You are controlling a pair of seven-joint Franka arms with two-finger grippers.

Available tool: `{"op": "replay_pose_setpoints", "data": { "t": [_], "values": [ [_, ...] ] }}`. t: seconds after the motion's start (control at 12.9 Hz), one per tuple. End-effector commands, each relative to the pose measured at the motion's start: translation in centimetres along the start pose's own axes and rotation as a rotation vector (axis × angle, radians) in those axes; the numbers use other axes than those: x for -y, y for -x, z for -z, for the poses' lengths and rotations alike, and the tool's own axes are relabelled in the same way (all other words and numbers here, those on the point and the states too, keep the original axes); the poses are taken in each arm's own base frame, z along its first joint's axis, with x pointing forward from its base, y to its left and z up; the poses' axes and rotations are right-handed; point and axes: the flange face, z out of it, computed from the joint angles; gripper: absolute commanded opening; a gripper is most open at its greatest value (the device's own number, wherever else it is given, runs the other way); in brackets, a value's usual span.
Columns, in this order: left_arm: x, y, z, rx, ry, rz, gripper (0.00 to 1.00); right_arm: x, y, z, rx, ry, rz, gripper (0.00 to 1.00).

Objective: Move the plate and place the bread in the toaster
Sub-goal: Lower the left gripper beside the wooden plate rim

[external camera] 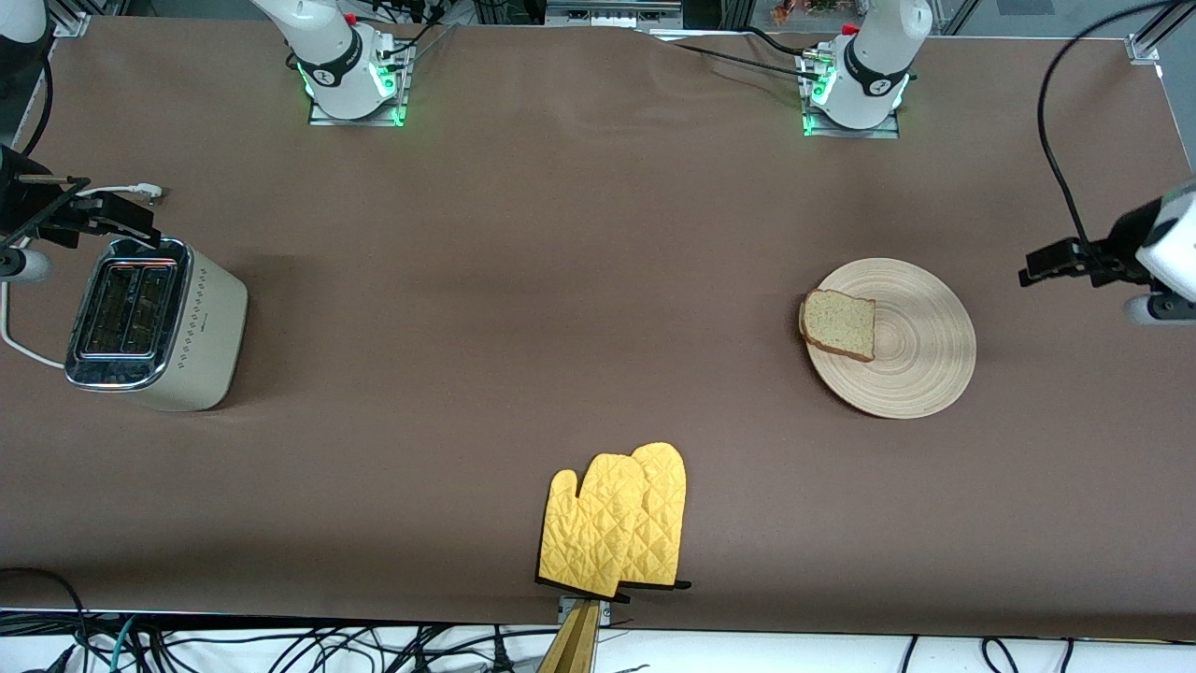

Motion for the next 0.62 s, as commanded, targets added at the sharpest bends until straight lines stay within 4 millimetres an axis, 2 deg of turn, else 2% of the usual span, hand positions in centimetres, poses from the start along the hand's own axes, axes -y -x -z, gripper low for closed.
{"op": "replay_pose_setpoints", "data": {
  "t": [0.0,0.15,0.31,0.39,0.54],
  "values": [
    [6.4,-1.1,-3.6,-0.007,0.08,-0.037,1.0,-0.2,-0.2,0.5,-0.009,-0.006,0.004,1.0],
    [11.7,-2.1,-7.8,-0.011,0.132,-0.068,1.0,-0.2,-0.2,0.5,-0.009,-0.007,0.004,1.0],
    [17.2,-2.0,-13.1,0.004,0.236,-0.082,1.0,-0.2,-0.3,0.4,-0.008,-0.007,0.004,1.0],
    [18.7,-1.8,-15.1,0.003,0.281,-0.108,1.0,-0.2,-0.2,0.5,-0.01,-0.01,0.004,1.0],
    [20.2,-1.7,-17.6,0.022,0.313,-0.104,1.0,-0.2,-0.2,0.5,-0.01,-0.01,0.004,1.0]
  ]
}}
